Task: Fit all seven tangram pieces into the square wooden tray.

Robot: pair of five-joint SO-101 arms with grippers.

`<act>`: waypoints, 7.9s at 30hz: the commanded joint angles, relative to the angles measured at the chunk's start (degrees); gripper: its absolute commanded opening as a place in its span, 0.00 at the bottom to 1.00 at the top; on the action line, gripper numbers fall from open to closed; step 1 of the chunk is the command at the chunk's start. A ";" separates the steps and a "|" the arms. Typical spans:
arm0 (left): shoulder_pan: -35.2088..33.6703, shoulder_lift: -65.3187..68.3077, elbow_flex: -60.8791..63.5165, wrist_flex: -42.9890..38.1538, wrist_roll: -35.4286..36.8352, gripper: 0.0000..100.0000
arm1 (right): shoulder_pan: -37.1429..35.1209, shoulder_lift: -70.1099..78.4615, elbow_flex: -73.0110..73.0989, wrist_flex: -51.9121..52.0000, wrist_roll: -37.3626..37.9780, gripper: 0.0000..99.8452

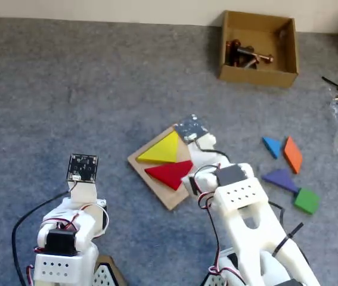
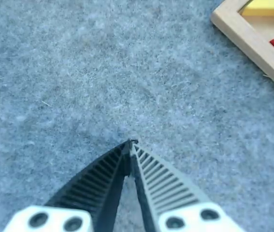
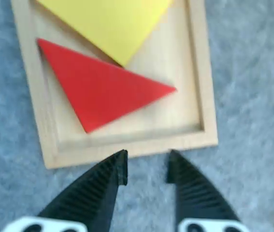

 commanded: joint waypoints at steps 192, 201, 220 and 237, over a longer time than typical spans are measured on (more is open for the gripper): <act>0.84 -0.40 1.10 -0.09 0.44 0.01 | -0.84 44.26 -25.89 4.97 48.18 0.01; 0.84 -0.40 1.10 -0.09 0.44 0.01 | -0.84 44.26 -31.25 12.70 48.09 0.01; 0.84 -0.40 1.10 -0.09 0.44 0.01 | -0.92 44.09 -36.26 12.88 43.16 0.01; 0.84 -0.40 1.10 -0.09 0.44 0.01 | -0.84 44.09 -47.43 24.40 40.44 0.01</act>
